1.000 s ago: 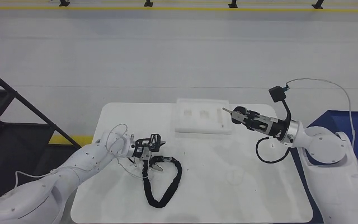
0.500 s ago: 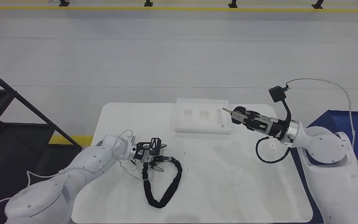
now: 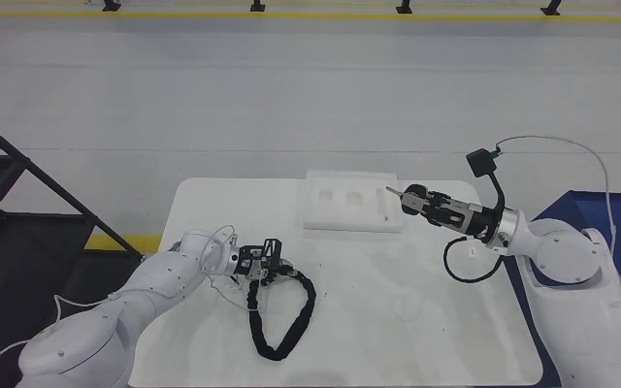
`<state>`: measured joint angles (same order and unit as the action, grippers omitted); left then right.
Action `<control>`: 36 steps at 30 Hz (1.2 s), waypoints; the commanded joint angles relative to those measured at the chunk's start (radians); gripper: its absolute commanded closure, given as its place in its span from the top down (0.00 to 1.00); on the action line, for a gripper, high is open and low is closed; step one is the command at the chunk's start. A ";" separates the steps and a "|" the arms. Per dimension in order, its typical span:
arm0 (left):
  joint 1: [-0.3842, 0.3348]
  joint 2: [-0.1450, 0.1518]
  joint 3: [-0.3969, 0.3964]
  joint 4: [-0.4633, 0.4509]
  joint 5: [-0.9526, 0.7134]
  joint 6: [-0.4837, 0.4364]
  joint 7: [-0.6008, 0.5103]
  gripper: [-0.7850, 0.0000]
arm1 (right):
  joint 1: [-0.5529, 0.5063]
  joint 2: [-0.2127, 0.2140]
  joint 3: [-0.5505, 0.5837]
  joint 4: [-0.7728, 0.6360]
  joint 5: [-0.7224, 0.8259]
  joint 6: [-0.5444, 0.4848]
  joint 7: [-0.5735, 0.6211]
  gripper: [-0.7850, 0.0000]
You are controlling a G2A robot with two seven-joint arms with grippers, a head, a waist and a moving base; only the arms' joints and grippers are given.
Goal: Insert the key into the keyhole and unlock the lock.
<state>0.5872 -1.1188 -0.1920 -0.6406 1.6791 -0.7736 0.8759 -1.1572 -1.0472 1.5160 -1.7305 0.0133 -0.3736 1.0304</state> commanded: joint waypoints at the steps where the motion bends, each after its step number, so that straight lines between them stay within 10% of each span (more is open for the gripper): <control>1: -0.003 0.004 -0.004 -0.004 0.008 -0.001 0.032 0.00 | 0.000 0.000 0.000 0.000 0.000 0.000 0.000 0.00; 16: -0.045 0.095 -0.114 -0.246 -0.037 -0.090 0.078 0.00 | -0.004 0.000 -0.003 -0.002 -0.007 0.008 -0.004 0.00; 36: 0.036 0.194 -0.356 -0.733 -0.154 -0.026 -0.190 0.00 | -0.034 0.035 0.016 -0.270 0.031 0.415 0.220 0.00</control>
<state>0.6225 -0.9248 -0.5416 -1.3609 1.5291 -0.8018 0.6939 -1.1881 -1.0143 1.5296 -1.9901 0.0446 0.0299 1.2436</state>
